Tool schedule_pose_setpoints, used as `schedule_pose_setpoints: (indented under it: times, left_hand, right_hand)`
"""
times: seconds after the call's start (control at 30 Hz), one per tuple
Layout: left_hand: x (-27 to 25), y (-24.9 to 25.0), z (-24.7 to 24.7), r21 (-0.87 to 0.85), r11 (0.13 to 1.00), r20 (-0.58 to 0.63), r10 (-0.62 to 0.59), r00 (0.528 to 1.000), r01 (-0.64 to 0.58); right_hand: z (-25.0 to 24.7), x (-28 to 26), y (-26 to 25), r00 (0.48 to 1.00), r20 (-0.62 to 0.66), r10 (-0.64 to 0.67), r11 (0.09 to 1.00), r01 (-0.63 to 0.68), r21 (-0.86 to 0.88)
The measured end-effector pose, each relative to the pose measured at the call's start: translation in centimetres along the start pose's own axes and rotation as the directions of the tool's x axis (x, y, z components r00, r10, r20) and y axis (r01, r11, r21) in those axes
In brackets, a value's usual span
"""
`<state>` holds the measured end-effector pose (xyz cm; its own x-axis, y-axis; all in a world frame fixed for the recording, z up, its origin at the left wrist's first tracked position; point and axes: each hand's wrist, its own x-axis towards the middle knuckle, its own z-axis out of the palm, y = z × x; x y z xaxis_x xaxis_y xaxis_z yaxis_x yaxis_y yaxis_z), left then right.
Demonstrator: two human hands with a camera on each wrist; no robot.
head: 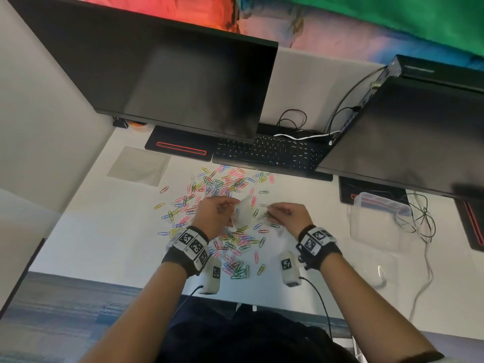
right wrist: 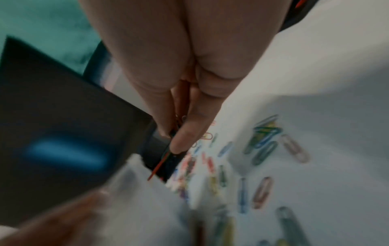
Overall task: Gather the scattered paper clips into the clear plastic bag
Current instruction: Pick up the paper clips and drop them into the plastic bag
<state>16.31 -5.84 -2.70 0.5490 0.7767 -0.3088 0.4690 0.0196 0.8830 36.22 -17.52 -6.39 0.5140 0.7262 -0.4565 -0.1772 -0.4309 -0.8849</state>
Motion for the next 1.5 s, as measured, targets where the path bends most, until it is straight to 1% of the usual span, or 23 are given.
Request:
schedule_pose_setpoints:
  times: [0.03,0.1,0.2,0.27,0.33,0.47,0.57,0.63,0.67,0.7,0.73,0.77,0.83,0.9,0.93,0.97,1.0,1.03,1.07,1.1,1.27,1.43,1.5]
  left_hand:
    - [0.1,0.2,0.2,0.009,1.000,0.001,0.002,1.000,-0.002]
    - [0.3,0.5,0.7,0.018,1.000,0.007,-0.007,1.000,0.007]
    - [0.6,0.6,1.2,0.020,1.000,0.024,-0.015,1.000,0.014]
    - [0.7,0.6,1.6,0.029,1.000,0.029,0.000,1.000,-0.001]
    - [0.8,0.5,1.8,0.026,1.000,0.030,0.009,1.000,-0.010]
    - [0.9,0.3,1.9,0.021,1.000,0.022,-0.003,1.000,0.002]
    - [0.8,0.4,1.9,0.026,1.000,0.026,-0.004,1.000,0.003]
    - [0.9,0.4,1.8,0.030,1.000,0.020,-0.004,1.000,0.003]
    - [0.9,0.4,1.7,0.025,1.000,0.017,-0.005,1.000,0.005]
    - [0.9,0.3,1.5,0.015,1.000,0.015,-0.011,1.000,0.011]
    - [1.0,0.3,1.4,0.003,1.000,0.013,-0.020,1.000,0.020]
    - [1.0,0.4,1.2,-0.007,1.000,0.012,-0.025,1.000,0.025]
    - [1.1,0.5,0.6,-0.005,1.000,0.000,-0.018,1.000,0.018]
    - [1.4,0.5,-0.2,-0.022,1.000,-0.017,-0.019,1.000,0.019]
    - [1.5,0.3,-0.7,-0.042,0.999,-0.029,-0.026,0.999,0.025]
    - [1.6,0.2,-1.2,-0.063,0.998,-0.040,-0.033,0.999,0.031]
    - [1.7,0.1,-1.6,-0.084,0.996,-0.053,-0.039,0.998,0.035]
    - [1.6,0.0,-2.1,-0.105,0.994,-0.068,-0.043,0.997,0.036]
    - [1.6,0.0,-2.5,-0.123,0.992,-0.086,-0.048,0.995,0.037]
    - [1.5,0.0,-2.9,-0.131,0.991,-0.102,-0.051,0.993,0.038]
    - [1.6,-0.3,-4.1,-0.123,0.991,-0.145,-0.062,0.987,0.044]
    - [1.8,-0.5,-4.4,-0.082,0.996,-0.149,-0.044,0.988,0.032]
    - [1.9,-0.7,-4.5,-0.084,0.996,-0.149,-0.053,0.987,0.041]
  right_hand:
    - [0.3,-0.3,-1.0,0.999,0.036,-0.010,0.995,0.007,0.104]
    - [1.1,-0.9,-2.5,0.994,0.105,-0.041,0.979,0.019,0.203]
    - [2.8,-1.2,-3.0,0.983,0.170,-0.068,0.983,0.036,0.182]
    - [3.7,-1.2,-2.4,0.981,0.170,-0.094,0.994,0.082,0.075]
    - [4.4,-1.2,-2.0,0.978,0.141,-0.154,0.978,0.172,-0.120]
    - [5.2,-1.3,-2.2,0.952,0.081,-0.297,0.852,0.302,-0.429]
    - [5.7,-1.4,-2.7,0.909,0.215,-0.358,0.682,0.411,-0.605]
    - [6.0,-1.5,-2.9,0.892,0.337,-0.302,0.567,0.453,-0.689]
    - [6.0,-1.4,-3.0,0.887,0.370,-0.276,0.532,0.462,-0.710]
    - [5.8,-1.4,-3.1,0.881,0.386,-0.272,0.534,0.472,-0.702]
    - [5.3,-1.4,-3.4,0.885,0.370,-0.283,0.591,0.465,-0.659]
    - [4.6,-1.3,-3.6,0.897,0.324,-0.300,0.685,0.439,-0.581]
    - [2.5,-1.0,-4.1,0.938,0.150,-0.312,0.831,0.346,-0.436]
    - [-0.5,-0.1,-3.1,0.973,-0.051,-0.224,0.877,0.178,-0.447]
    - [-2.0,0.4,-2.2,0.987,-0.123,-0.106,0.859,0.029,-0.512]
    - [-3.1,0.8,-1.1,0.986,-0.161,0.035,0.790,-0.126,-0.599]
    - [-3.7,0.7,-0.1,0.974,-0.169,0.152,0.688,-0.227,-0.690]
    - [-3.8,0.6,1.0,0.964,-0.158,0.215,0.594,-0.257,-0.762]
    - [-3.4,0.3,1.8,0.964,-0.146,0.223,0.539,-0.247,-0.805]
    - [-2.8,0.0,2.4,0.972,-0.137,0.193,0.535,-0.221,-0.815]
    - [1.7,1.4,3.0,0.999,-0.039,0.031,0.649,-0.050,-0.759]
    - [4.0,5.0,1.6,0.995,0.043,-0.095,0.633,0.094,-0.768]
    - [4.3,6.2,0.8,0.992,0.075,-0.097,0.559,0.117,-0.821]
